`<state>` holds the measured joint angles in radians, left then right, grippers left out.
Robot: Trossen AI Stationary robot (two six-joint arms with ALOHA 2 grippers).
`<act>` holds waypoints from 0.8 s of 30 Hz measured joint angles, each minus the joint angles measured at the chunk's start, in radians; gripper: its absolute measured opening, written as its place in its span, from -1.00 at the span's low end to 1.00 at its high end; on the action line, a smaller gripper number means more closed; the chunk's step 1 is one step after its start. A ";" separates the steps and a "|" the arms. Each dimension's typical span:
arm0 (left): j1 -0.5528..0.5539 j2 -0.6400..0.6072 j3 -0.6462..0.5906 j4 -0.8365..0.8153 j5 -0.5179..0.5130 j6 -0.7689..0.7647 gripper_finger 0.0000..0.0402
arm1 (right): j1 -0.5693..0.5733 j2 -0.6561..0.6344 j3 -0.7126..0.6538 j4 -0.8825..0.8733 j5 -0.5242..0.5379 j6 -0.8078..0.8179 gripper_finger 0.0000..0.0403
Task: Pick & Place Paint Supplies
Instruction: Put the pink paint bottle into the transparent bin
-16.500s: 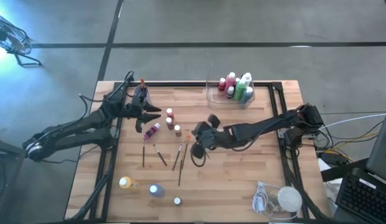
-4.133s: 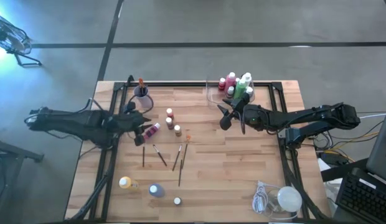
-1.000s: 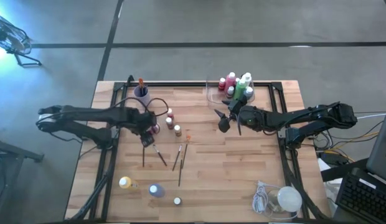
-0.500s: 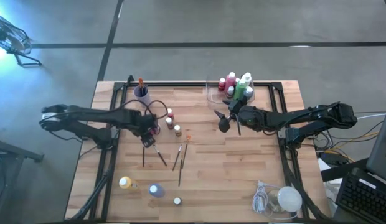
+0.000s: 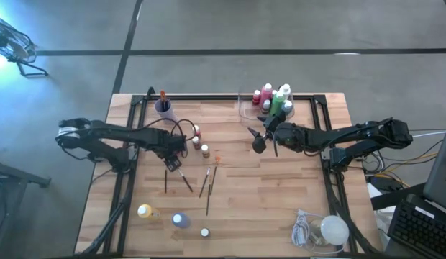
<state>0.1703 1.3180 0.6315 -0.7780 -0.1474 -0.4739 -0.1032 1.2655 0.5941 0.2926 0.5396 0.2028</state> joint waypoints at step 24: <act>0.000 -0.077 -0.002 -0.064 -0.098 0.077 -0.34 | 0.000 0.000 0.000 -0.001 0.000 0.000 0.18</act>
<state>0.1707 1.2406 0.6300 -0.8424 -0.2453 -0.3972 -0.1032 1.2655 0.5941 0.2916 0.5400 0.2024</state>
